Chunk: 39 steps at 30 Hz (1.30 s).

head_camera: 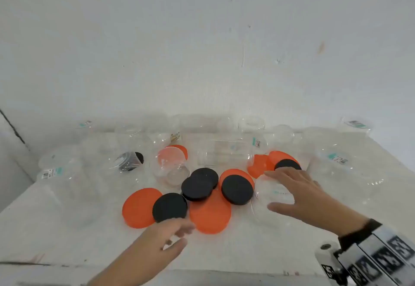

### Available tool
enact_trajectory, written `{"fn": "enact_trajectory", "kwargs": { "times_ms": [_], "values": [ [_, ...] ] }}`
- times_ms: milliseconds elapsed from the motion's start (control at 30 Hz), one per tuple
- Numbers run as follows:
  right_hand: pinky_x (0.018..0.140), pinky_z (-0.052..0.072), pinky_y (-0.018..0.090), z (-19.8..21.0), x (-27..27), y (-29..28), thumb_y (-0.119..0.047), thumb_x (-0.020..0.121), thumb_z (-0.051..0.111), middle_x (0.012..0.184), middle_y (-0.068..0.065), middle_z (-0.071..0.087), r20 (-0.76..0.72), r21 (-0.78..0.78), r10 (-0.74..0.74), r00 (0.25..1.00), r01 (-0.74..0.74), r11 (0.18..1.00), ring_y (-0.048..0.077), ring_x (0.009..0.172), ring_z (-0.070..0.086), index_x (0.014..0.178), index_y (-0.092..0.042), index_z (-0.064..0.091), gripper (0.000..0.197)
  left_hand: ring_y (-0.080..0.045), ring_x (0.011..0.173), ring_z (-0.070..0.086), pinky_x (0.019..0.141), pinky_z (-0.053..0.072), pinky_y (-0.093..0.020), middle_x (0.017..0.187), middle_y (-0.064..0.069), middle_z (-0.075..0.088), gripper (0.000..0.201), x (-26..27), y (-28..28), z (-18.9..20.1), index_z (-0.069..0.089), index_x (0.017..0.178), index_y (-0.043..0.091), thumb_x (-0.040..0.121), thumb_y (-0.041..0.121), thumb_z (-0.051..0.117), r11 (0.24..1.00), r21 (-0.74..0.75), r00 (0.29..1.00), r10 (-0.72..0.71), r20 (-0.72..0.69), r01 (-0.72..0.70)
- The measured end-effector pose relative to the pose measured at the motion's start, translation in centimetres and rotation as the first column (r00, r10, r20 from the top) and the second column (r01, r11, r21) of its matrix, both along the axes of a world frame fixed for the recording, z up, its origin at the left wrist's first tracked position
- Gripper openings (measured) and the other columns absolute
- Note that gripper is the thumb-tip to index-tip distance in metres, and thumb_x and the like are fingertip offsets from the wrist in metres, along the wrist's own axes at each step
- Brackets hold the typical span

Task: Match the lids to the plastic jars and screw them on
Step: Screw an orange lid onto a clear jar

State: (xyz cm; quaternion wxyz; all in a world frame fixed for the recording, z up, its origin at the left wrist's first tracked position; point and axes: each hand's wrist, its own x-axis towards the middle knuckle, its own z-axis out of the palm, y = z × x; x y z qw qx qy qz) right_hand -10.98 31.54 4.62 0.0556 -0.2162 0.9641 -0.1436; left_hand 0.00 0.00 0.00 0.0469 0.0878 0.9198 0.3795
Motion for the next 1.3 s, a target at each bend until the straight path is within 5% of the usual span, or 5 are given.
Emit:
{"fn": "enact_trajectory", "kwargs": {
  "times_ms": [100, 200, 433, 667, 1300],
  "values": [
    [0.112, 0.021, 0.044, -0.7, -1.5, -0.7, -0.068, 0.076, 0.056, 0.152, -0.015, 0.011, 0.111, 0.117, -0.041, 0.993, 0.028, 0.993, 0.016, 0.141, 0.011, 0.145, -0.050, 0.010, 0.085, 0.021, 0.118, 0.034, 0.097, 0.027, -0.001, 0.115, 0.052, 0.038, 0.034, -3.3, 0.9, 0.4, 0.041, 0.126, 0.050, 0.096, 0.035, 0.050, 0.979, -0.135, 0.988, -0.154, -0.022, 0.150],
    [0.110, 0.024, 0.045, -1.4, -2.2, -0.9, -0.070, 0.070, 0.058, 0.153, -0.016, 0.006, 0.181, 0.123, -0.042, 0.983, 0.020, 0.992, 0.019, 0.142, 0.009, 0.144, -0.053, 0.004, 0.094, 0.015, 0.132, 0.012, 0.098, 0.006, 0.003, 0.142, 0.030, 0.023, 0.056, -6.2, 2.8, 0.0, 0.028, 0.145, 0.038, 0.094, 0.047, 0.048, 0.893, -0.365, 0.955, -0.294, -0.034, 0.262],
    [0.109, 0.031, 0.045, -1.9, -3.1, -1.2, -0.068, 0.069, 0.061, 0.152, -0.013, 0.005, 0.210, 0.113, -0.086, 0.974, 0.063, 0.992, 0.024, 0.137, 0.015, 0.145, -0.053, 0.001, 0.098, -0.019, 0.146, -0.019, 0.115, -0.015, -0.040, 0.161, 0.001, -0.003, 0.105, -9.9, 4.4, -1.1, -0.004, 0.153, 0.015, 0.082, 0.066, 0.053, 0.613, -0.724, 0.927, -0.363, 0.096, 0.315],
    [0.105, 0.037, 0.036, -2.4, -3.3, -0.9, -0.060, 0.070, 0.067, 0.149, -0.011, 0.010, 0.211, 0.088, -0.099, 0.973, 0.082, 0.993, 0.023, 0.130, 0.022, 0.147, -0.047, 0.002, 0.102, -0.029, 0.144, -0.022, 0.112, -0.019, -0.056, 0.161, -0.008, -0.006, 0.117, -11.1, 4.8, -1.6, -0.012, 0.151, 0.009, 0.077, 0.071, 0.055, 0.500, -0.807, 0.936, -0.306, 0.174, 0.314],
    [0.088, 0.037, 0.025, -0.3, -0.6, 0.6, -0.049, 0.056, 0.080, 0.118, -0.009, 0.027, 0.117, -0.159, -0.183, 0.976, 0.200, 0.967, 0.013, 0.112, 0.035, 0.133, -0.029, 0.022, 0.098, -0.008, 0.145, -0.013, 0.117, -0.011, -0.037, 0.159, 0.011, 0.002, 0.111, -9.5, 4.1, -0.8, 0.003, 0.153, 0.022, 0.072, 0.072, 0.061, 0.844, -0.483, 0.973, -0.201, 0.117, 0.232]
  ]
}}
